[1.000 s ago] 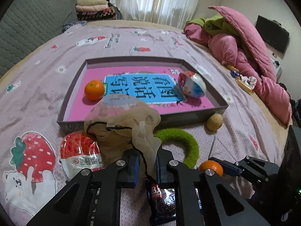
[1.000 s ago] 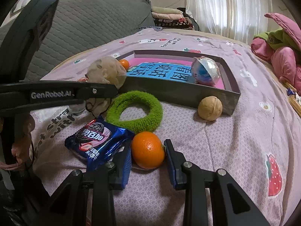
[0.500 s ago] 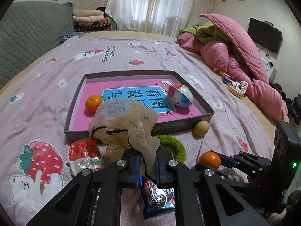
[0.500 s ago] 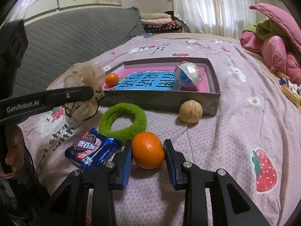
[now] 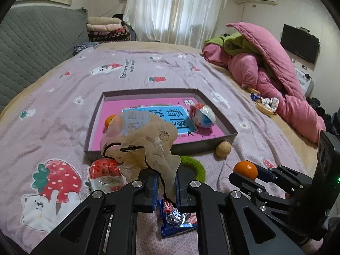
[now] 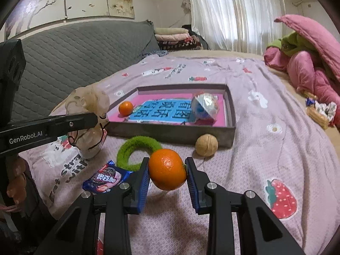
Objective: Organize objects
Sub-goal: 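Lift the mesh bag and orange and carry them over the grey tray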
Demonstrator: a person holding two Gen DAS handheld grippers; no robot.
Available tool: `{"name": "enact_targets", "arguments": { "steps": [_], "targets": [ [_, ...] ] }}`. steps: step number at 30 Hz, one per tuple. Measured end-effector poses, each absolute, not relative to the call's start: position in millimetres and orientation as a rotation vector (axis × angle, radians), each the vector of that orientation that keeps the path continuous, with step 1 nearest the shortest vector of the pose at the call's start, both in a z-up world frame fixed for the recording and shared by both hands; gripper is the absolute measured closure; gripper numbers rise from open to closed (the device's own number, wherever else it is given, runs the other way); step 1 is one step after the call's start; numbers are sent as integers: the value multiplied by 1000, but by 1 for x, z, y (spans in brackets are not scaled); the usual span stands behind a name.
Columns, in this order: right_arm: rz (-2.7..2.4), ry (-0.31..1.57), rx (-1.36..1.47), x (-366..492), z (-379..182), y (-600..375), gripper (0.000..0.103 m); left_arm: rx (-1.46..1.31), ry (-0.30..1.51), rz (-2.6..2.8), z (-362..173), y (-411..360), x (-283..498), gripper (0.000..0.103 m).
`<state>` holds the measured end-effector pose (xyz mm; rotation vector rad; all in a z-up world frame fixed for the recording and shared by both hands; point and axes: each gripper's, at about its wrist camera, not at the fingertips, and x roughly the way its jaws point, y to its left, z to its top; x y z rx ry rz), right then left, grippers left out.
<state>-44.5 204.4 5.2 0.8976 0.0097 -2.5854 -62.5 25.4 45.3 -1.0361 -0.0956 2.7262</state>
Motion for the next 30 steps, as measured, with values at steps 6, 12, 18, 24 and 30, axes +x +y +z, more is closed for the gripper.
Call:
{"name": "enact_targets", "arguments": {
  "steps": [6, 12, 18, 24, 30],
  "targets": [
    [-2614, 52, 816, -38, 23, 199, 70, -984, -104, 2734, 59, 22, -53, 91],
    [-2631, 48, 732, -37, 43, 194, 70, -939, -112, 2752, 69, 16, -50, 91],
    [-2627, 73, 686, -41, 53, 185, 70, -907, -126, 2760, 72, 9, -51, 91],
    [-2632, 95, 638, -43, 59, 179, 70, -878, -116, 2767, 76, 7, -59, 91],
    [-2646, 85, 604, -53, 69, 180, 70, -846, -117, 2783, 84, 0, -71, 91]
  ]
}}
